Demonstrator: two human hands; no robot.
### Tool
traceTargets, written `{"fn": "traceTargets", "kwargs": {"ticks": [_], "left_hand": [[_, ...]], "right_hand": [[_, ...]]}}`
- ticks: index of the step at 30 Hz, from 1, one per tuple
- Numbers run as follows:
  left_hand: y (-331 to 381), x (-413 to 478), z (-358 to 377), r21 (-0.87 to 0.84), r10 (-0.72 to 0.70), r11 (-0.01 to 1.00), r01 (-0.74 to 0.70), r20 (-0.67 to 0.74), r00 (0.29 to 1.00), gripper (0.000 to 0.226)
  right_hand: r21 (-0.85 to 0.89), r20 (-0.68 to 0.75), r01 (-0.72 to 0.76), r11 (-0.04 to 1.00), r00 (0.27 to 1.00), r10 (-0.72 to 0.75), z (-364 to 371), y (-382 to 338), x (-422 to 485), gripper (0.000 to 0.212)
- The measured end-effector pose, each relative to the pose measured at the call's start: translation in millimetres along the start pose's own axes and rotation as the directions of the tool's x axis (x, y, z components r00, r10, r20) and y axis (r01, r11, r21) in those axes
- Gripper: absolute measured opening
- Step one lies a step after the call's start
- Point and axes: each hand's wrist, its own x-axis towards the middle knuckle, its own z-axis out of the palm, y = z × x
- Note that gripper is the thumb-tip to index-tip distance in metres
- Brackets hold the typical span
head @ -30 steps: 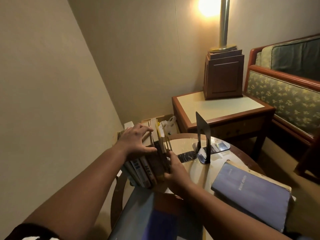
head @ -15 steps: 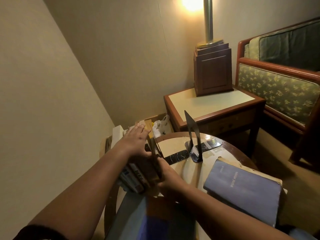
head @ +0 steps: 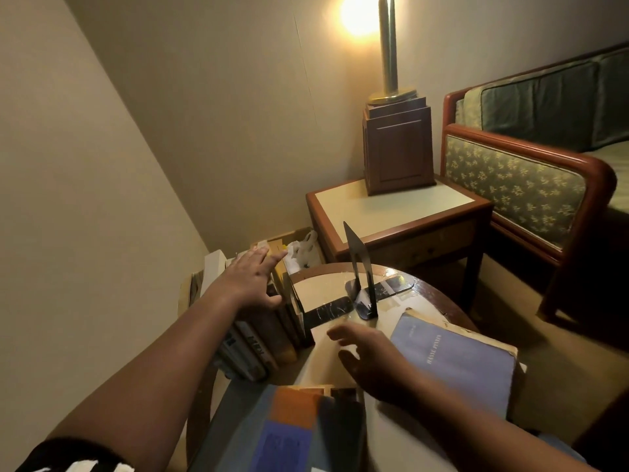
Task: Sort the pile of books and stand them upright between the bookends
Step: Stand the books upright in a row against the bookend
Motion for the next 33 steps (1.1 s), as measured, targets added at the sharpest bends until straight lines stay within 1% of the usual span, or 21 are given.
{"fn": "traceTargets", "kwargs": {"ticks": [3, 5, 7, 9, 11, 13, 15, 20, 22, 24, 27, 30, 33], "left_hand": [[-0.9, 1.0, -0.7, 0.034, -0.002, 0.999, 0.001, 0.01, 1.0, 0.092], [-0.1, 1.4, -1.6, 0.032, -0.006, 0.999, 0.005, 0.011, 1.0, 0.091], [1.1, 1.4, -2.5, 0.022, -0.01, 1.0, 0.01, 0.009, 1.0, 0.091], [1.9, 1.4, -2.1, 0.014, -0.016, 1.0, 0.016, 0.004, 1.0, 0.092], [2.9, 0.8, -1.6, 0.01, -0.018, 1.0, 0.018, 0.003, 1.0, 0.092], [4.0, -0.2, -2.3, 0.009, -0.021, 1.0, 0.021, 0.007, 1.0, 0.093], [4.8, -0.7, -3.0, 0.001, -0.024, 1.0, 0.024, 0.009, 1.0, 0.093], [3.6, 0.0, -2.3, -0.014, -0.021, 1.0, 0.021, 0.007, 1.0, 0.092], [2.9, 0.7, -1.5, -0.014, -0.017, 1.0, 0.017, 0.004, 1.0, 0.092], [2.9, 1.2, -0.5, -0.014, -0.018, 1.0, 0.018, 0.0, 1.0, 0.092], [3.2, 1.6, -1.1, -0.009, -0.022, 1.0, 0.022, 0.005, 1.0, 0.093], [2.3, 1.6, -1.3, -0.015, -0.023, 1.0, 0.023, 0.003, 1.0, 0.092], [0.4, 2.5, -0.2, -0.022, -0.024, 0.999, 0.024, -0.001, 1.0, 0.092]], "right_hand": [[-0.114, -0.058, -0.046, 0.992, 0.998, 0.039, -26.9, 21.1, -12.3, 0.038], [-0.223, -0.019, -0.095, 0.97, 0.996, 0.093, -38.6, 34.3, -17.1, 0.038], [-0.41, 0.077, -0.082, 0.908, 0.989, 0.124, -43.7, 42.1, -20.4, 0.046], [-0.568, 0.173, -0.011, 0.823, 0.976, 0.133, -45.0, 46.8, -23.6, 0.055], [-0.67, 0.213, 0.029, 0.742, 0.965, 0.155, -45.1, 48.4, -26.5, 0.065], [-0.733, 0.209, 0.046, 0.679, 0.964, 0.161, -45.6, 49.4, -27.5, 0.068], [-0.744, 0.205, 0.056, 0.666, 0.968, 0.148, -46.2, 50.9, -27.6, 0.061], [-0.675, 0.176, 0.075, 0.734, 0.982, 0.062, -49.4, 52.7, -28.7, 0.041], [-0.665, 0.174, 0.078, 0.743, 0.983, 0.052, -51.0, 52.4, -29.0, 0.038], [-0.669, 0.162, 0.07, 0.74, 0.985, 0.053, -53.0, 51.9, -27.8, 0.042], [-0.649, 0.143, 0.017, 0.76, 0.985, 0.101, -57.8, 49.8, -23.6, 0.053], [-0.656, 0.193, 0.029, 0.754, 0.972, 0.131, -62.1, 49.8, -18.0, 0.06], [-0.68, 0.224, 0.061, 0.731, 0.966, 0.128, -62.8, 53.6, -14.4, 0.061]]}}
